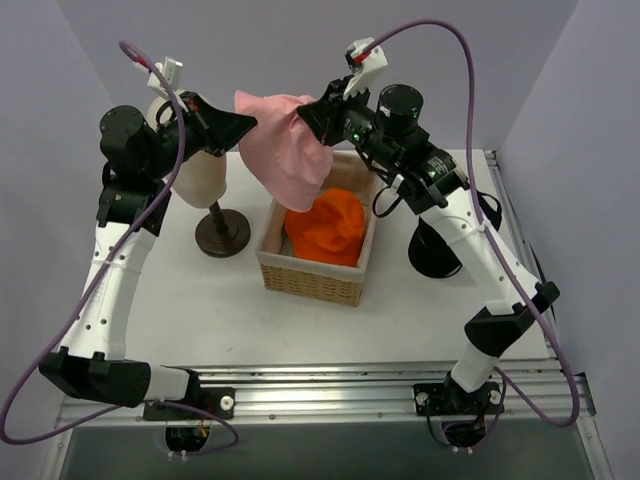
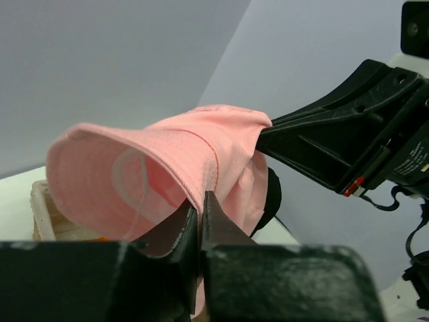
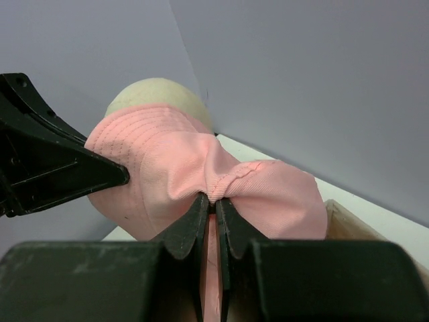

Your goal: Stack the hats

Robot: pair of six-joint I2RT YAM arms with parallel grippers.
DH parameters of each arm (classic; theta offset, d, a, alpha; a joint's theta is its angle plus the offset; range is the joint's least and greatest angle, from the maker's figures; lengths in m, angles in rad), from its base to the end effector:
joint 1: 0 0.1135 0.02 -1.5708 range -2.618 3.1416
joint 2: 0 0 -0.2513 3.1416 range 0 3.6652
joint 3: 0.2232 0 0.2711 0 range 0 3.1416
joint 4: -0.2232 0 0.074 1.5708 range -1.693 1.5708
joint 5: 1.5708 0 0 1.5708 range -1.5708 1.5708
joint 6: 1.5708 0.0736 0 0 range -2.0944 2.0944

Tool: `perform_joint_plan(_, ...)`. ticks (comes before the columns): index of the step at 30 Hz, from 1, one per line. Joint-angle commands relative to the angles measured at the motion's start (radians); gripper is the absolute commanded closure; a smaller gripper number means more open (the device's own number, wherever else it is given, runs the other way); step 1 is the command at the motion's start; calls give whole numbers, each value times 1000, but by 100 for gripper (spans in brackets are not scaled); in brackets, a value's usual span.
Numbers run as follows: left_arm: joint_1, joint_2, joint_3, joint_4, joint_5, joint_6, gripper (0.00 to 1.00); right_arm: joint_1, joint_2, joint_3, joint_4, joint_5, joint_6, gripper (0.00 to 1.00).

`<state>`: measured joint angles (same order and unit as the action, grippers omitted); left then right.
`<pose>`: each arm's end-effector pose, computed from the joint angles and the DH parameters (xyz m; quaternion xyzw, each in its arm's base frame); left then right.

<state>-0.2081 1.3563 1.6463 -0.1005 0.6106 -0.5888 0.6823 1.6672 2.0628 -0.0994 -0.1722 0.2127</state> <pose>0.3186 -0.1104 0.5174 0.1126 0.6404 -0.4617 0.6033 0.3065 0.2653 0.5637 -0.2051 0.5605 0.3926 0.6997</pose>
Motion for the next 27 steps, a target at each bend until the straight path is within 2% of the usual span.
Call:
perform_joint_plan(1, 50, 16, 70, 58, 48, -58, 96, 5, 22, 82, 82, -12, -27, 100)
perform_joint_plan(3, 67, 46, 102, 44, 51, -72, 98, 5, 54, 114, 122, -6, -30, 100)
perform_joint_plan(7, 117, 127, 269, -21, 95, -80, 98, 5, 118, 158, 197, -13, -30, 100)
perform_joint_plan(11, 195, 176, 339, -70, 123, -103, 98, 2, 201, 224, 222, -12, -13, 100)
perform_joint_plan(15, 311, 161, 290, -35, 165, -167, 98, 10, 244, 237, 294, -47, 16, 100)
perform_joint_plan(18, 392, 132, 187, 93, 207, -259, 98, 17, 276, 253, 332, -58, 28, 100)
perform_joint_plan(20, 426, 106, 149, 168, 206, -302, 98, 26, 295, 260, 349, -62, 31, 100)
perform_joint_plan(27, 516, 79, 55, 235, 193, -400, 98, 33, 390, 370, 354, -72, 42, 99)
